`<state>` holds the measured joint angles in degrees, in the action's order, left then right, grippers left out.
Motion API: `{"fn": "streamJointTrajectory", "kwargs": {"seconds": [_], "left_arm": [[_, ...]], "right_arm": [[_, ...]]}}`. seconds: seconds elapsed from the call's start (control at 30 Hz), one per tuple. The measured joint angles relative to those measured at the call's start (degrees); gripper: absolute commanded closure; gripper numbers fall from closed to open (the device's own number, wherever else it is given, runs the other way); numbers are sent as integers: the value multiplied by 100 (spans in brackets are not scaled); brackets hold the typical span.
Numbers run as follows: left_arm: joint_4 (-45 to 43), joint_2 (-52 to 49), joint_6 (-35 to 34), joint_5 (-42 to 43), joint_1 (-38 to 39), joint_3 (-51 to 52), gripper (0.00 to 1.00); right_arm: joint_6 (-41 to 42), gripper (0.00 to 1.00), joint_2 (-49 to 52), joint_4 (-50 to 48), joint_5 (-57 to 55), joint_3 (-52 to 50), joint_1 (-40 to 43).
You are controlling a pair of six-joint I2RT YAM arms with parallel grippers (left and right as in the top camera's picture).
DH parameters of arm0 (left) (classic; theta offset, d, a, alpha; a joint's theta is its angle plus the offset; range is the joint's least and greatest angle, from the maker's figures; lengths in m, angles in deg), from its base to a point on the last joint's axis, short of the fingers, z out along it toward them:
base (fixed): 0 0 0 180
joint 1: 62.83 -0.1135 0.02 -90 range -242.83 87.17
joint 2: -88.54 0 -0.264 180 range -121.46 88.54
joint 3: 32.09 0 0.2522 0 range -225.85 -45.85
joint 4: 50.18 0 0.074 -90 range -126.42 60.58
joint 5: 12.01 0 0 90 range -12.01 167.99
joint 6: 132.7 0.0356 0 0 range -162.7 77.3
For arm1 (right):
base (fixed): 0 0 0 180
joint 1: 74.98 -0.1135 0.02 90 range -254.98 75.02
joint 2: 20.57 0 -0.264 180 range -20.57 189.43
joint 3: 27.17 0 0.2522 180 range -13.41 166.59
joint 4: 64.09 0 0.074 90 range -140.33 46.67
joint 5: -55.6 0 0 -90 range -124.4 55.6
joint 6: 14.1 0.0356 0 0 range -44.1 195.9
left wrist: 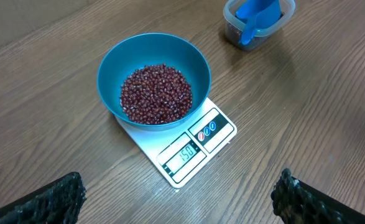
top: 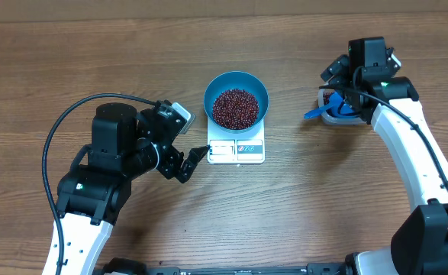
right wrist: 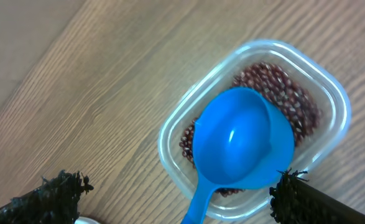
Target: Scoop item into bowl and weigh 150g on scale
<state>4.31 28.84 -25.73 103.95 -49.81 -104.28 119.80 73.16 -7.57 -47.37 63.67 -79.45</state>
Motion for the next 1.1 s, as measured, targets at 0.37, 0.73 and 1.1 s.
{"fn": "streamJointTrajectory", "kwargs": {"seconds": [0.37,0.73,1.1], "left_arm": [[-2,0,0,0,0,0,0],[-2,0,2,0,0,0,0],[0,-4,0,0,0,-2,0]], "right_arm": [[-1482,0,-2,-98,66,0,0],[-3110,0,-2,2103,111,680,35],[-3469,0,-101,4133,116,2476,35]]}}
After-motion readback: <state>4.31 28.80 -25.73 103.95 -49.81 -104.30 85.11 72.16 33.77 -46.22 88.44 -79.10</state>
